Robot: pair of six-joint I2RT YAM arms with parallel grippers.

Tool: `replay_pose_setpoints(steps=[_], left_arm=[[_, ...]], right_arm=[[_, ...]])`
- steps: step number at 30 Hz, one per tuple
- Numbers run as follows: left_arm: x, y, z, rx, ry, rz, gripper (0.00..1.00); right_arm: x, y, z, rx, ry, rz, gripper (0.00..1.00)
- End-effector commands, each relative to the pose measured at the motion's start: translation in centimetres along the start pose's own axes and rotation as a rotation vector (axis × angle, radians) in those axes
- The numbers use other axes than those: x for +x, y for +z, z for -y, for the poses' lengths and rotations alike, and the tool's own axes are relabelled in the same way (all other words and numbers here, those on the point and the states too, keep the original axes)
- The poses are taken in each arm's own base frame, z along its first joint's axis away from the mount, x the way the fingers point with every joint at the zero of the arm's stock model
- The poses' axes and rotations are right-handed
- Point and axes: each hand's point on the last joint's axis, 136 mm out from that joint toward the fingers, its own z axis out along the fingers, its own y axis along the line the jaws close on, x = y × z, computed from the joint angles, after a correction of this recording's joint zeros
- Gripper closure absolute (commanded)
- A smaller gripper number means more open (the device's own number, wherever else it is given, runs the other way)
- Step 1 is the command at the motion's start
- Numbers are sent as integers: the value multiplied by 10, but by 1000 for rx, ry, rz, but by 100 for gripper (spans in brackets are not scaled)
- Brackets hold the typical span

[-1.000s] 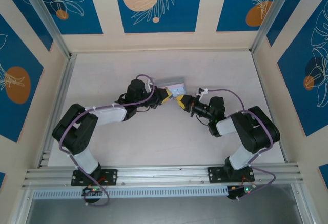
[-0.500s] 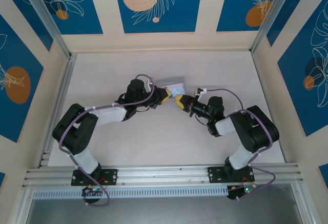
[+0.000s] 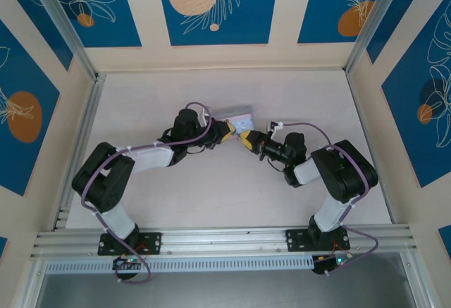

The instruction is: Unlock the padlock with the key

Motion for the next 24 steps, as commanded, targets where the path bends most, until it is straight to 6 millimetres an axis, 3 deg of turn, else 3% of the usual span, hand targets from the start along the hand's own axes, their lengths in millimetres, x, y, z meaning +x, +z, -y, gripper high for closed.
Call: replay_pose_setpoints(steps=[1, 8, 24], left_arm=[[-1, -9, 46, 149, 96, 1, 100], [2, -8, 44, 148, 95, -13, 100], [4, -6, 50, 187, 72, -37, 100]], right_arm=[[-8, 4, -9, -33, -13, 17, 100], [-7, 10, -18, -53, -29, -5, 100], [-10, 14, 2, 7, -33, 9, 100]])
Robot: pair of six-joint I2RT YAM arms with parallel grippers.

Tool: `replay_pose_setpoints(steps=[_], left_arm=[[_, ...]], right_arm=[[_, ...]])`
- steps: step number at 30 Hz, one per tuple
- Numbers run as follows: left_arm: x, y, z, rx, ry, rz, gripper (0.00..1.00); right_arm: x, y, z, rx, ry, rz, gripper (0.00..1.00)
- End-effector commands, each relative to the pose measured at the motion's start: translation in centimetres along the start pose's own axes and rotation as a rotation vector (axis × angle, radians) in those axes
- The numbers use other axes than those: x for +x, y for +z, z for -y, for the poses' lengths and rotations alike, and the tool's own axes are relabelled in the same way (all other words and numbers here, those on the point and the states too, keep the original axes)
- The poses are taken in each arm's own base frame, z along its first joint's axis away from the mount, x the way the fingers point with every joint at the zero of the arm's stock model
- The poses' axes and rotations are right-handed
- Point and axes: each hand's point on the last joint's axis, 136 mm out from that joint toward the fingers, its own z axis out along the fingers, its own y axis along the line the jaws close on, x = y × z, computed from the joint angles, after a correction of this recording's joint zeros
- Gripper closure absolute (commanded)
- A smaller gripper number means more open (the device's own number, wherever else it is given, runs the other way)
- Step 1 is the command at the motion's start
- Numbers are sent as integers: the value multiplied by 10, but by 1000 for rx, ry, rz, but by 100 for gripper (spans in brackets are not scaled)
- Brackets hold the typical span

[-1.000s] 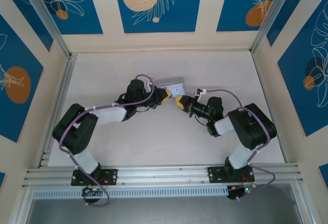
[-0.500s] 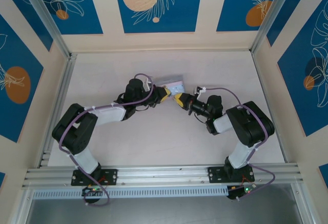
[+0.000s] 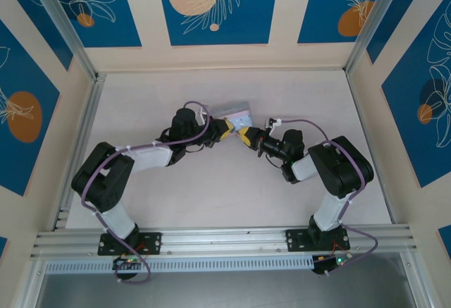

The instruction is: Unlock the padlock with the key

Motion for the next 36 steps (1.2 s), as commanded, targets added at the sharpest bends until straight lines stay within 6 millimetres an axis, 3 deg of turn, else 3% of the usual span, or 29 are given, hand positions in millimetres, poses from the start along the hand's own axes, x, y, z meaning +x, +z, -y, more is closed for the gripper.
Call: replay_pose_setpoints(steps=[1, 14, 23, 27, 36], left_arm=[[8, -3, 47, 160, 84, -50, 100], [14, 2, 32, 125, 84, -77, 100], [21, 11, 25, 97, 95, -100, 100], [25, 14, 12, 42, 118, -110, 100], [18, 13, -26, -91, 122, -49, 100]], right_arm=[[-2, 4, 5, 25, -27, 12, 100], [-1, 24, -23, -51, -17, -25, 100], [2, 42, -18, -26, 23, -35, 100], [6, 51, -17, -25, 50, -53, 100], [2, 48, 4, 15, 159, -38, 100]])
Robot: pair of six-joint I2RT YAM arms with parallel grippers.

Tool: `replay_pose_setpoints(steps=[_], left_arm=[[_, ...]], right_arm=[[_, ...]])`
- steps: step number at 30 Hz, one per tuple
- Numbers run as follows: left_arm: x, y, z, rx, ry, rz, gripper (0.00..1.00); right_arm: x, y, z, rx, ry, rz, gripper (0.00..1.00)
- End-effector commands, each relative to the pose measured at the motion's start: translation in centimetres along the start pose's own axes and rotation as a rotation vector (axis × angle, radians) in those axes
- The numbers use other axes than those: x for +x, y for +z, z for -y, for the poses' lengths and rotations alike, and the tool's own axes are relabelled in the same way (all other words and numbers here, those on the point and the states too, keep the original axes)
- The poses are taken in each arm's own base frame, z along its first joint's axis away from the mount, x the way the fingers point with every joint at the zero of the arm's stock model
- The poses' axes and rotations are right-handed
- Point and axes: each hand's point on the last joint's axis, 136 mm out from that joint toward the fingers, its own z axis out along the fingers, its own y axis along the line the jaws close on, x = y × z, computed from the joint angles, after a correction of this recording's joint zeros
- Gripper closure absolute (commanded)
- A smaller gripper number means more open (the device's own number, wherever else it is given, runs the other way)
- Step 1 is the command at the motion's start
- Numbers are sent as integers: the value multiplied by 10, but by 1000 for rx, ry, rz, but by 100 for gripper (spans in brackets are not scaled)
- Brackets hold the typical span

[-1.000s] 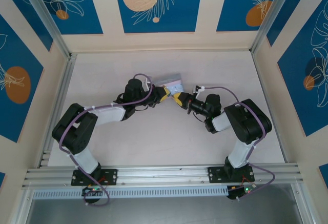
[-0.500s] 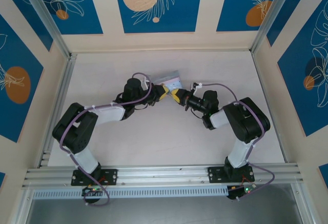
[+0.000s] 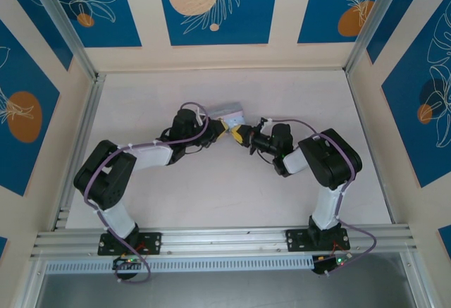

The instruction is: Unlock the padlock with the key

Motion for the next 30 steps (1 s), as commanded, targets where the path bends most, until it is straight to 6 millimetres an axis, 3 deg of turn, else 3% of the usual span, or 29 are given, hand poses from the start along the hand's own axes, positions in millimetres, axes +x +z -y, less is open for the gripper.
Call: replay_pose_setpoints(steps=[1, 4, 15, 19, 26, 30], left_arm=[[37, 10, 8, 28, 79, -129, 100], [37, 12, 0, 12, 67, -123, 100], [25, 13, -11, 0, 22, -84, 100], [23, 13, -15, -5, 8, -77, 100], [19, 11, -15, 0, 0, -68, 100], [19, 10, -14, 1, -1, -72, 100]], right_arm=[[11, 11, -18, -54, -10, -43, 100], [10, 9, -14, -39, -11, -41, 97], [7, -17, 7, 33, -12, -8, 51], [14, -32, 25, 130, -7, -26, 36], [26, -64, 42, 345, -123, -46, 34], [25, -77, 21, 470, -362, -26, 37]])
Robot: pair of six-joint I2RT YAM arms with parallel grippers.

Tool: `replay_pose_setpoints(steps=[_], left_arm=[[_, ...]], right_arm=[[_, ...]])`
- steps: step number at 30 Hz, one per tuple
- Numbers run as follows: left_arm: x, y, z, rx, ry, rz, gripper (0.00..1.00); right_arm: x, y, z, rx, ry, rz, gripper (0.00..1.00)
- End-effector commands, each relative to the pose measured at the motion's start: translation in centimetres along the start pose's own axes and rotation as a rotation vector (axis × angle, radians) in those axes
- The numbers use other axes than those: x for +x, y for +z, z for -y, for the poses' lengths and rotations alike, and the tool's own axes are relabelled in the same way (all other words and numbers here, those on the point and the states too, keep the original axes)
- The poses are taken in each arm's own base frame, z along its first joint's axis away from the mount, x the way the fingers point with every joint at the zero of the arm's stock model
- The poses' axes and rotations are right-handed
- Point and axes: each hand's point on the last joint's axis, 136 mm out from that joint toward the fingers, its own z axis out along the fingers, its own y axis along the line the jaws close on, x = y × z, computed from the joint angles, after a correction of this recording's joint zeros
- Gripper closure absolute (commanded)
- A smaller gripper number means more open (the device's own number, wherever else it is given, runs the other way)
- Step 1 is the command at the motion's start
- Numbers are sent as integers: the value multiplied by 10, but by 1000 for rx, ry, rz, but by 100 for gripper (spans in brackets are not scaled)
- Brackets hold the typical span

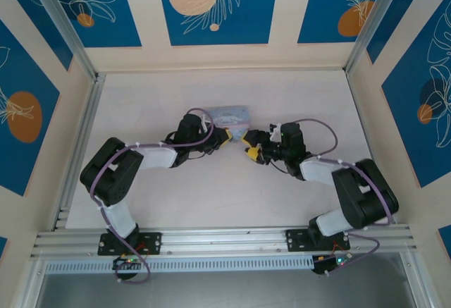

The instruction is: Unlock the padlock with the key

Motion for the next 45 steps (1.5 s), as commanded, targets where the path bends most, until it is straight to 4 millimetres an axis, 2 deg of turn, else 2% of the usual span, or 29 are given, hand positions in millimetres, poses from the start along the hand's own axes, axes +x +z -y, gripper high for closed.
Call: replay_pose_setpoints(steps=[1, 4, 8, 11, 16, 19, 23, 31, 37, 45], left_arm=[[-2, -2, 8, 43, 1, -5, 100], [-2, -1, 9, 45, -2, -8, 100], [-1, -1, 9, 44, -8, -19, 100], [-1, 0, 11, 45, -13, -31, 100], [2, 0, 15, 45, -19, -52, 100], [3, 0, 18, 48, -24, -65, 100], [3, 1, 20, 49, -30, -76, 100], [4, 4, 23, 57, -36, -93, 100], [4, 5, 25, 59, -35, -98, 100], [5, 5, 25, 61, -31, -103, 100]], right_arm=[[4, -17, 7, 197, -242, -6, 38], [1, -25, -16, 244, -474, 18, 47], [5, -23, -32, 332, -761, 9, 56], [4, -17, -29, 402, -895, 17, 63], [-2, -5, -18, 487, -1061, 57, 63], [-2, 4, -14, 488, -1131, 61, 57], [-1, 15, -8, 483, -1183, 56, 56], [3, 31, 1, 522, -1275, 27, 60], [-5, 37, 7, 581, -1311, 45, 61], [-11, 42, 2, 585, -1319, 74, 65]])
